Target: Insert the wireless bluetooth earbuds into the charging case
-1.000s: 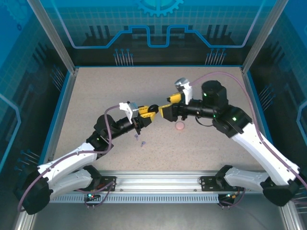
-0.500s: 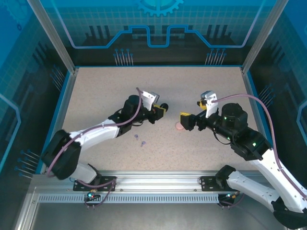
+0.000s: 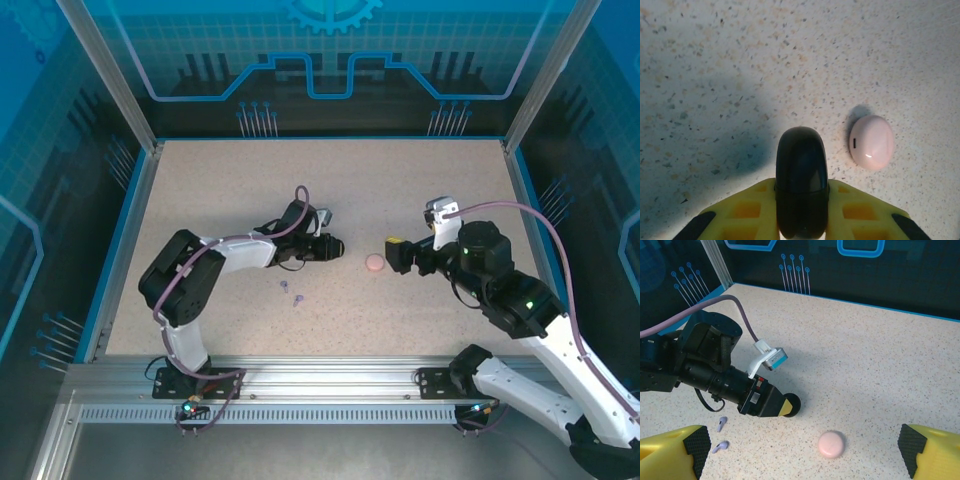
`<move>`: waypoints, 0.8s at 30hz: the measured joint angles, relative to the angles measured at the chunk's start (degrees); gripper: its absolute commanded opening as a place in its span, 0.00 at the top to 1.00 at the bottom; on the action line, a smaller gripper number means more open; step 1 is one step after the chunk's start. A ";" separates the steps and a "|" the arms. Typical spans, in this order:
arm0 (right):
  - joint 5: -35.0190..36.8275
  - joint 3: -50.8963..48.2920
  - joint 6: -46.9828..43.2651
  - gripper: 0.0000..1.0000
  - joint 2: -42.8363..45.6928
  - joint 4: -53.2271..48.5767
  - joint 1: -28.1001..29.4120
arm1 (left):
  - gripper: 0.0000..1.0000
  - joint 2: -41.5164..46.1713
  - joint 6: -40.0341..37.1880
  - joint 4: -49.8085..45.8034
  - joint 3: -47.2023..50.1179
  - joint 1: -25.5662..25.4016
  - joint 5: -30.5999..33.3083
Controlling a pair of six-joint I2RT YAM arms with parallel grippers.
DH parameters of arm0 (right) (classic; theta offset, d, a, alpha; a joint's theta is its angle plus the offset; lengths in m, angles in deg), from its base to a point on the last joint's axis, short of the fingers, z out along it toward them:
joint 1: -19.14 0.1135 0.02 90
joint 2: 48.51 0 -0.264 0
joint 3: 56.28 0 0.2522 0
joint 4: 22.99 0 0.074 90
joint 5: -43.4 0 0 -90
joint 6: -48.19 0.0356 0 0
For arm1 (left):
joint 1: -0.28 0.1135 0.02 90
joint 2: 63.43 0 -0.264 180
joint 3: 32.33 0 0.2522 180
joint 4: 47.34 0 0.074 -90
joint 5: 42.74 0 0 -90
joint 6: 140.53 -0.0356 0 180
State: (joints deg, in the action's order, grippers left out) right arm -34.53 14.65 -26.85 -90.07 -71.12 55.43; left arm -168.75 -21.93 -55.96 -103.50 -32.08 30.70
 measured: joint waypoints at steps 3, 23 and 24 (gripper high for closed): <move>0.13 -0.24 0.02 0.00 0.07 -0.33 -0.04 | 1.00 -1.22 0.55 0.07 -0.11 0.00 -0.07; 2.36 -0.31 0.39 0.00 0.72 -1.86 -1.01 | 0.55 -3.02 1.31 0.17 -0.33 1.14 0.48; 2.73 -0.31 0.39 0.00 0.87 -2.05 -1.16 | 0.53 -3.02 1.27 0.13 -0.31 1.14 0.83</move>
State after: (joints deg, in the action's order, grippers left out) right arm -31.79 14.34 -26.46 -89.20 -73.17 54.27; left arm -171.76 -20.66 -55.82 -103.81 -30.94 31.53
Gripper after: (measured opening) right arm 0.999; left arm 0.439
